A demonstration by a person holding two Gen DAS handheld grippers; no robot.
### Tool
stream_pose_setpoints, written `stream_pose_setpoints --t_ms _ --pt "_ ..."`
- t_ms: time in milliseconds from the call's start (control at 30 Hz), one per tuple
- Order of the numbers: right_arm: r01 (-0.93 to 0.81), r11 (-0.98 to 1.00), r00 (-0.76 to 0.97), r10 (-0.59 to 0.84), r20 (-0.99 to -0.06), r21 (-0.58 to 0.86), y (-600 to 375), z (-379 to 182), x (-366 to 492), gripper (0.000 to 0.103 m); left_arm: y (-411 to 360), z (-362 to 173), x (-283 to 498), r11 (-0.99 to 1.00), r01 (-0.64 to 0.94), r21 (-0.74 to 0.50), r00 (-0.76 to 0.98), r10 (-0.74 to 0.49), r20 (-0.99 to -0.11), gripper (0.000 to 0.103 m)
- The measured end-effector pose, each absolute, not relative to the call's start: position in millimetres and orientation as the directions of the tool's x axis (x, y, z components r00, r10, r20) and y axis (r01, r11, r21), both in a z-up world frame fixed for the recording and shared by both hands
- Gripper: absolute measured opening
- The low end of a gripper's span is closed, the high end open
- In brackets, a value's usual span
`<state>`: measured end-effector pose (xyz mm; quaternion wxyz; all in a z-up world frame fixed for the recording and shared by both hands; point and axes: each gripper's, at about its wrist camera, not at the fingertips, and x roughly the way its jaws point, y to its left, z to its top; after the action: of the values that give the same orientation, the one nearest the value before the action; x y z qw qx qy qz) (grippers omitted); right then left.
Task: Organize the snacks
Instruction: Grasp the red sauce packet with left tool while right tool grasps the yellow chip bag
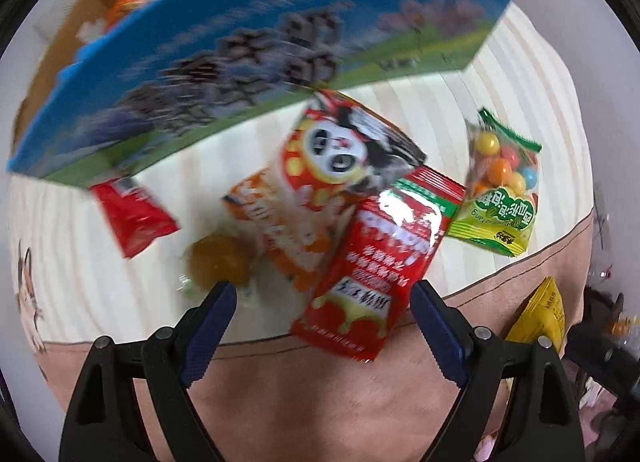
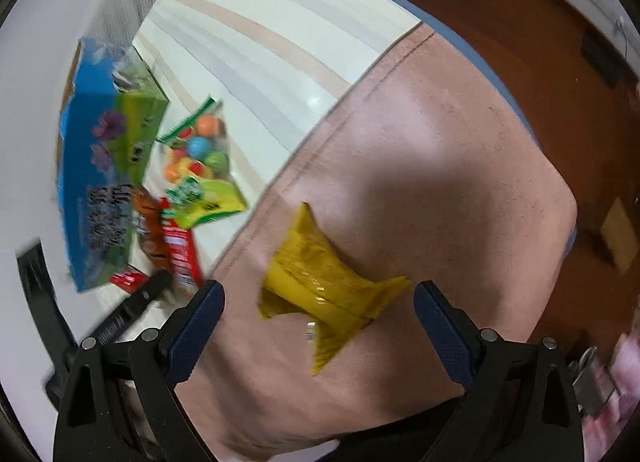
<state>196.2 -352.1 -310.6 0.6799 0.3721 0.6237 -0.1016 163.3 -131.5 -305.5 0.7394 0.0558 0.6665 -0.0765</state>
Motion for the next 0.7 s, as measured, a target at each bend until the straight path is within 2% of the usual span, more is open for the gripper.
stream_pose_setpoints --t_ms 133,267,300,333,367,400,500,700 --pt "0.362 0.899 0.15 0.204 -0.967 0.246 -318 -302 211 0.098 -151 -322 168 0.966 0.256 -0.031 0.052 -0.046 -0.998 0.089" --pt "0.221 0.958 0.108 0.163 -0.981 0.184 -296 -307 222 0.098 -166 -340 173 0.957 0.288 -0.024 0.029 -0.034 -0.999 0.089" --pt "0.19 0.967 0.098 0.152 -0.984 0.168 -292 -309 223 0.097 -167 -341 174 0.958 0.285 -0.031 0.033 -0.042 -0.999 0.087" --pt "0.16 0.976 0.09 0.134 -0.987 0.147 -288 -312 225 0.097 -166 -340 175 0.957 0.286 -0.052 0.033 -0.065 -0.997 0.079" --pt "0.14 0.981 0.091 0.125 -0.988 0.137 -285 -314 228 0.094 -164 -339 175 0.962 0.264 -0.072 0.035 -0.084 -0.996 0.068" --pt "0.116 0.984 0.097 0.126 -0.987 0.136 -282 -317 229 0.081 -161 -337 175 0.965 0.246 -0.091 0.03 -0.101 -0.994 0.066" --pt "0.119 0.979 0.097 0.152 -0.984 0.163 -280 -330 229 0.06 -146 -334 168 0.974 0.193 -0.116 0.023 -0.123 -0.992 0.062" --pt "0.27 0.92 0.08 0.271 -0.959 0.283 -287 -336 219 0.057 -107 -344 123 0.988 0.059 -0.144 -0.062 -0.14 -0.988 0.061"
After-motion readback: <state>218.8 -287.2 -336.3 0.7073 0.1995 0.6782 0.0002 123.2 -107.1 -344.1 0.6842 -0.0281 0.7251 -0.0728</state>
